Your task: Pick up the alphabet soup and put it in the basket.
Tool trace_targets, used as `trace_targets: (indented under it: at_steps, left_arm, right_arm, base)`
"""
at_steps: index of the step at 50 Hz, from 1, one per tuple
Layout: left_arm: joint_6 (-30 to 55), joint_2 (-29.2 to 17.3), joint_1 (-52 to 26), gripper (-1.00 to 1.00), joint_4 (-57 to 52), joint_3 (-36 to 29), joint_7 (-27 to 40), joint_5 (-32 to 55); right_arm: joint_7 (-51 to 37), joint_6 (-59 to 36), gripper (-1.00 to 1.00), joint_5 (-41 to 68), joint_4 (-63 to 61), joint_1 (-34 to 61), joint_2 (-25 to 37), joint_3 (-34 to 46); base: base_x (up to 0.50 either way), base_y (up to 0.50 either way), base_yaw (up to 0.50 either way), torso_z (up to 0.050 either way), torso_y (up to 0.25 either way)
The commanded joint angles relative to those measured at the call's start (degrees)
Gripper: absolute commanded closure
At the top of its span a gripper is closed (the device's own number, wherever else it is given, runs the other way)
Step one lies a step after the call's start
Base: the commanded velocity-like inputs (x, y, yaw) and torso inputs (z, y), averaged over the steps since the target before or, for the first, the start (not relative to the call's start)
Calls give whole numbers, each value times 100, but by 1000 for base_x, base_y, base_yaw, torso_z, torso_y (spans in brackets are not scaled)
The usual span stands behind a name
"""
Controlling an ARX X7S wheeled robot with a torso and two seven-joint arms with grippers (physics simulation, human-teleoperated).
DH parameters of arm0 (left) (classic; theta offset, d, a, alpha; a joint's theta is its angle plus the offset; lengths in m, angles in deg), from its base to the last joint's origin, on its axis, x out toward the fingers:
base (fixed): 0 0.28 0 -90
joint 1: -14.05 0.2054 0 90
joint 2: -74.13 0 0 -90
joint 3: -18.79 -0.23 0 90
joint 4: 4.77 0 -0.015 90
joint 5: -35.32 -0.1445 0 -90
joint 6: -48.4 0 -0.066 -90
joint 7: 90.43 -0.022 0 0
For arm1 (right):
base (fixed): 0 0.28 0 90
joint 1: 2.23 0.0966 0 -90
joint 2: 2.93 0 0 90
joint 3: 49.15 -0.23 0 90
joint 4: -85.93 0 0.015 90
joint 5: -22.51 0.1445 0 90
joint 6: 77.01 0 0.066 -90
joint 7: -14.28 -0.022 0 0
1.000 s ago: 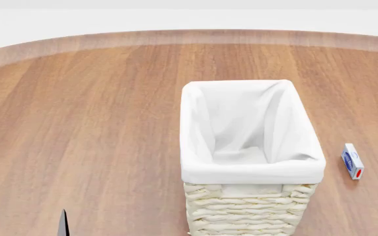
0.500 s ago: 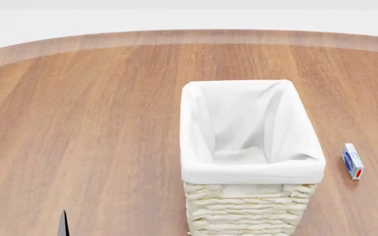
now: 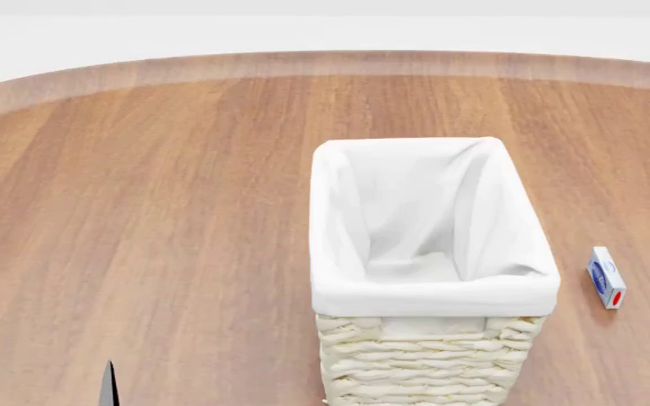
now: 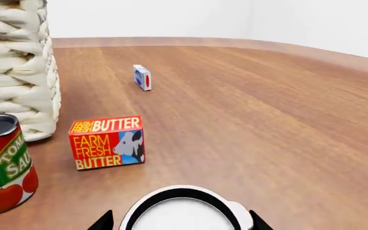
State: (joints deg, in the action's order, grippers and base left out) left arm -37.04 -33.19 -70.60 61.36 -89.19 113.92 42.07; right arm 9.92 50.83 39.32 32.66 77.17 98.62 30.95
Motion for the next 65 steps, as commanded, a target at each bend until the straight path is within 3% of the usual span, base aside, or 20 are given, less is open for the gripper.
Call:
trace_targets:
  at_steps: [1, 10, 11, 18, 36, 65]
  left_arm:
    - [-1, -19, -7, -100, -3, -20, 22, 9]
    - [-6, -32, -9, -100, -1, -30, 40, 21]
    - [-3, -34, -8, -100, -8, -30, 41, 26]
    - [-1, -41, -17, -100, 1, -44, 57, 26]
    - [-16, -70, -29, -100, 14, -22, 77, 121]
    - [-62, -123, -76, -100, 80, -22, 81, 226]
  right_arm:
    - [69, 100, -100, 44, 274, 116, -26, 18]
    - [44, 101, -100, 78, 244, 118, -32, 13]
    - [57, 131, 100, 66, 224, 103, -32, 24]
    - [-16, 21, 100, 49, -71, 20, -29, 60]
    - [-765, -1415, 100, -85, -3368, -765, 271, 195]
    - [-1319, -2651, 100, 7, -6194, -974, 841, 71]
  base:
    - [0, 0, 0, 0, 0]
    - [0, 0, 0, 0, 0]
    - [0, 0, 0, 0, 0]
    - [0, 0, 0, 0, 0]
    - [0, 0, 0, 0, 1]
    - [0, 0, 0, 0, 0]
